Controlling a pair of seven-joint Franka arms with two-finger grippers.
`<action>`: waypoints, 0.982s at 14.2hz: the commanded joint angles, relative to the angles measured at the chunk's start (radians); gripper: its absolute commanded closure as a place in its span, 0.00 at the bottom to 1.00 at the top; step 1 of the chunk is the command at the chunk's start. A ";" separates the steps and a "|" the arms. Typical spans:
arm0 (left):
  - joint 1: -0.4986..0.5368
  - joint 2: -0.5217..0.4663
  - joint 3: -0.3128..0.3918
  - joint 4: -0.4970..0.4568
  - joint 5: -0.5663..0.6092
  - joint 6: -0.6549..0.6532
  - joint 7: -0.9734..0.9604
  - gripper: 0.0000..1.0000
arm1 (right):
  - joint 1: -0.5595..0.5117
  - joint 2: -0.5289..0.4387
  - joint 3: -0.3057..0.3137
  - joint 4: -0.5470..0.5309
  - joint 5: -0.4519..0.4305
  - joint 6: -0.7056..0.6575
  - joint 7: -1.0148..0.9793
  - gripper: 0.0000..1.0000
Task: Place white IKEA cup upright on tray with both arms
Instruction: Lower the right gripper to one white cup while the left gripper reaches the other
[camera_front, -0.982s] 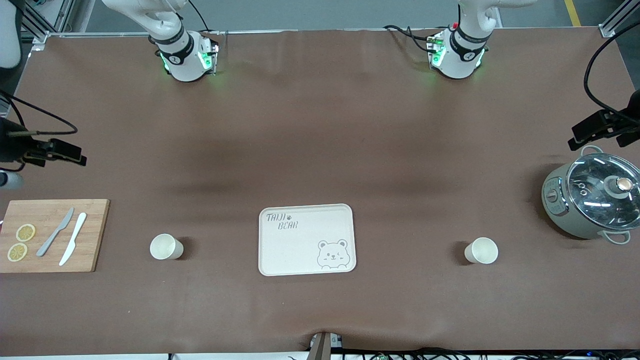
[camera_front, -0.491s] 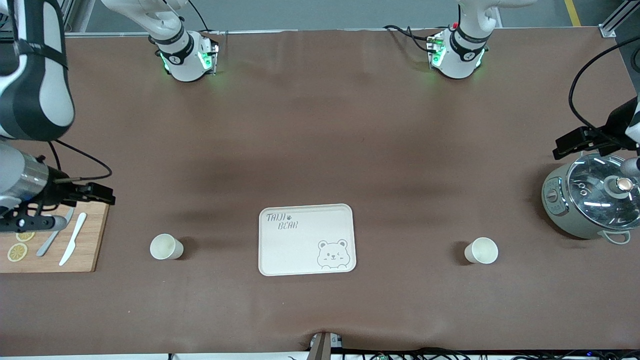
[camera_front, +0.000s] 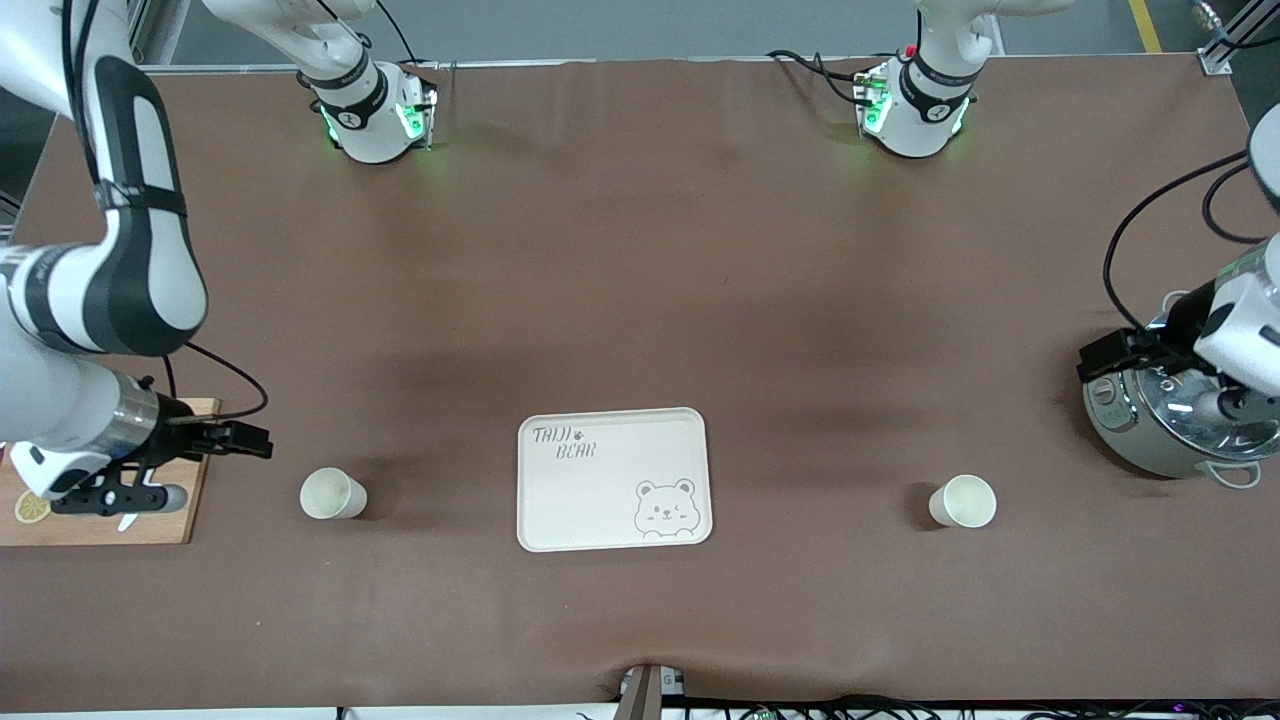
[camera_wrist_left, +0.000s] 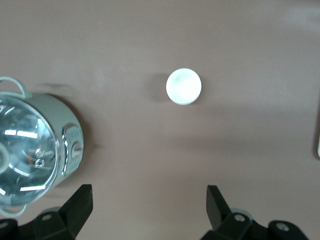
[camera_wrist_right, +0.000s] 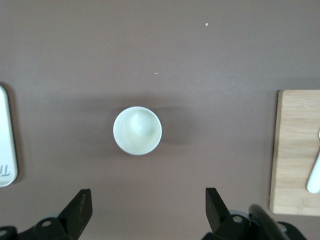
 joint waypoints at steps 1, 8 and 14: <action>0.008 0.052 -0.004 0.003 0.023 0.076 0.020 0.00 | 0.000 0.063 0.000 0.026 0.013 0.038 -0.047 0.00; 0.011 0.190 -0.006 0.003 0.049 0.253 0.020 0.00 | -0.003 0.199 0.000 0.026 0.021 0.223 -0.064 0.00; 0.001 0.300 -0.007 0.003 0.037 0.383 0.020 0.00 | 0.000 0.252 0.000 0.026 0.021 0.288 -0.064 0.00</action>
